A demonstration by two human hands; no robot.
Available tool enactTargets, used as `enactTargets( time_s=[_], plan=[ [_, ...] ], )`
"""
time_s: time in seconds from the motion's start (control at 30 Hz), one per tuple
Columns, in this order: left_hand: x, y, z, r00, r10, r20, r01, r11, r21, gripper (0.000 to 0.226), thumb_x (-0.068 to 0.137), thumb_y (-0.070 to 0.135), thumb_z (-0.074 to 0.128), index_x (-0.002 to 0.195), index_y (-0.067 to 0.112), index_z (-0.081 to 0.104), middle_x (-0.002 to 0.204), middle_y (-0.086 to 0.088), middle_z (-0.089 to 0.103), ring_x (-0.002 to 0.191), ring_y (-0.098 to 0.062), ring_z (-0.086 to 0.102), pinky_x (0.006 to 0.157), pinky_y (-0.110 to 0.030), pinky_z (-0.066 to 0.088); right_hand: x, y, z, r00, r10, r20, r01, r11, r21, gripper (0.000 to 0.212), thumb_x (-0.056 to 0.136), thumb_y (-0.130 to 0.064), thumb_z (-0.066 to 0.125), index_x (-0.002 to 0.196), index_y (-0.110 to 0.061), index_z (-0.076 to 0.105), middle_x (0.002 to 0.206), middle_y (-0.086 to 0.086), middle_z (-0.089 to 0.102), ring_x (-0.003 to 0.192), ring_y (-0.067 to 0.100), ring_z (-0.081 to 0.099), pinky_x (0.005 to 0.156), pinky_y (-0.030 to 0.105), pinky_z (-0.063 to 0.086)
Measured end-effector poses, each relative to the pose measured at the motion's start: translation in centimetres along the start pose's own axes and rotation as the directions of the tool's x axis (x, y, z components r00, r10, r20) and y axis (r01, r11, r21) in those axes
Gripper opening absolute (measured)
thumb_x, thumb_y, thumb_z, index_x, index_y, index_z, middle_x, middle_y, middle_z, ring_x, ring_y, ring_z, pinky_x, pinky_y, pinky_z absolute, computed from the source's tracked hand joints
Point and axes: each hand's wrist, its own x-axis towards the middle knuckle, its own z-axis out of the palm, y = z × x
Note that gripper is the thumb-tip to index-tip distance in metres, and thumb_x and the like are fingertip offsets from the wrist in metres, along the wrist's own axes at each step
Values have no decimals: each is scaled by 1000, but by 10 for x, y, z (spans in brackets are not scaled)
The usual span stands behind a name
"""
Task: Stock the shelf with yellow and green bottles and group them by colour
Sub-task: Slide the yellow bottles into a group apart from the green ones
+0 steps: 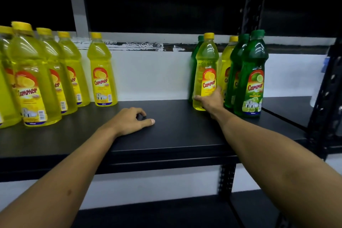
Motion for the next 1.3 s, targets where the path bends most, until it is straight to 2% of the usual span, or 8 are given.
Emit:
enactTargets(
  time_s=[0.23,0.4,0.53,0.67,0.83,0.97,1.1,1.3],
  plan=[
    [-5,3,-3,1000,-18,-10,18,1000,-12,55,77,68,63,110,24,64,107,2,66,97,-13,60,82,-27,46,-19,-8,7,941,-142,308,144,989,16,84,71,-17,85,136,-15,32,118,6,56,105,25,58,91,39,52],
    [-14,12,-9,986,-65,-156,48,993,-109,77,72,73,63,126,20,49,130,-2,58,118,-17,55,98,-38,48,-48,-25,12,726,-253,639,191,968,165,86,81,2,73,150,-15,24,126,1,55,115,14,56,96,28,46],
    [-24,22,-19,917,-152,-369,55,964,-262,98,63,71,73,136,18,34,136,-6,52,122,-22,53,98,-43,48,-66,-32,25,568,-270,777,293,949,115,85,88,-12,70,155,-24,20,152,5,38,139,20,41,109,31,39],
    [-27,23,-24,865,-229,-447,129,962,-243,109,58,76,72,140,23,24,128,-3,57,113,-24,59,92,-44,52,-74,-34,40,599,-267,755,525,842,-120,91,85,-40,71,156,-23,16,161,4,23,146,21,29,117,37,29],
    [-28,25,-27,806,-284,-520,228,959,-171,104,59,72,74,136,18,29,124,-6,59,110,-30,60,86,-42,53,-73,-42,57,600,-259,757,635,729,-254,80,90,-47,63,153,-13,26,159,7,28,144,21,30,115,30,25],
    [-26,26,-28,783,-289,-551,271,956,-117,98,63,68,75,133,15,31,120,-7,60,108,-31,60,81,-40,51,-79,-50,82,611,-175,772,641,681,-353,63,97,-46,49,147,-8,37,153,12,38,142,26,32,114,35,28],
    [-20,18,-31,742,-335,-580,358,930,-78,94,69,64,73,135,11,32,121,-9,58,109,-33,60,81,-41,50,-79,-56,109,644,-138,752,631,653,-420,43,97,-45,39,116,-11,57,128,16,55,127,31,46,103,43,40],
    [-6,-11,-42,702,-458,-546,435,882,-180,84,74,57,74,132,9,36,124,-9,55,112,-32,58,84,-43,51,-79,-58,119,628,-140,766,657,624,-424,45,99,-44,34,124,-15,57,132,10,58,120,29,53,102,45,42]
  ],
)
